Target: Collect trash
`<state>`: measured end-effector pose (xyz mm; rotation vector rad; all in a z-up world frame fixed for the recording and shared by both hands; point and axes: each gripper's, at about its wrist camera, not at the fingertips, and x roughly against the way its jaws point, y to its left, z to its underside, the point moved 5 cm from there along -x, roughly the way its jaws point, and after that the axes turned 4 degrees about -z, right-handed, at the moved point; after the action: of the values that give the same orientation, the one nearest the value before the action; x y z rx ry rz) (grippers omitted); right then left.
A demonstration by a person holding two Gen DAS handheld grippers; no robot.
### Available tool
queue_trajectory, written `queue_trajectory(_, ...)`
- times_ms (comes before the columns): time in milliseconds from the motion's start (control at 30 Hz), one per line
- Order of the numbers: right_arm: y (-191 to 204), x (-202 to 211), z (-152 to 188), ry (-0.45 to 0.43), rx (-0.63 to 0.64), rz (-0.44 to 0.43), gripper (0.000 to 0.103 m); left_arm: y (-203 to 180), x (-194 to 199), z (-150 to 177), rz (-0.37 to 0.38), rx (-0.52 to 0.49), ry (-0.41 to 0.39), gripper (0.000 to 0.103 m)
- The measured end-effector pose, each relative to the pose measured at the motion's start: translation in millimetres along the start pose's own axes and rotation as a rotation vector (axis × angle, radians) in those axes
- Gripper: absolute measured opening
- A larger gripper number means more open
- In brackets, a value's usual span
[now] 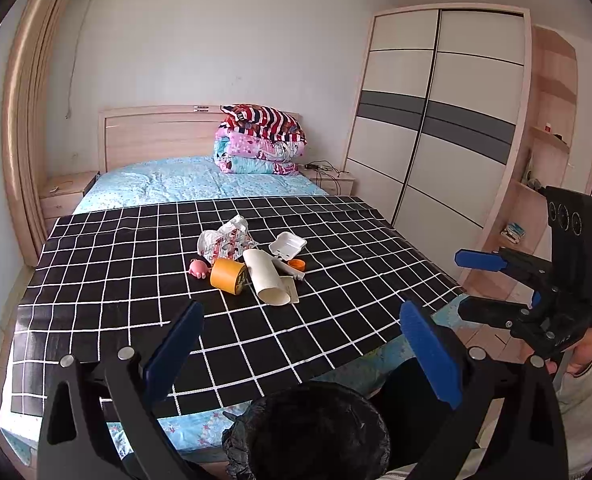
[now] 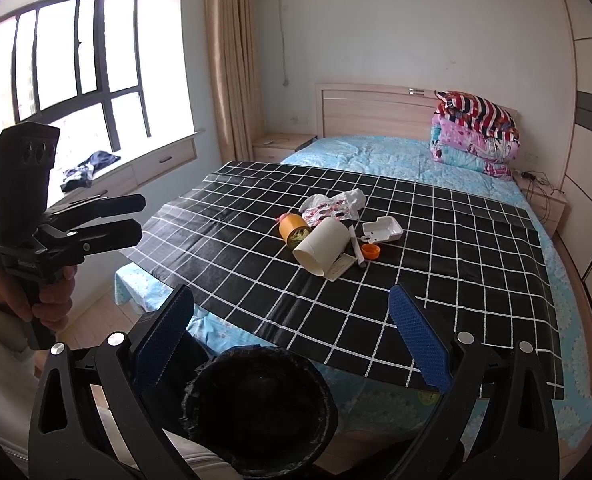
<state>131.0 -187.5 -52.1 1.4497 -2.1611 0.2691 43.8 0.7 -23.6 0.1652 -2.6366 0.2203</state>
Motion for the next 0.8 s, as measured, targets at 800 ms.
queue_trajectory(800, 0.1, 1.6, -1.3, -0.004, 0.000, 0.000, 0.098, 3.2, -1.2, -1.8, -0.004, 0.003, 0.001, 0.095)
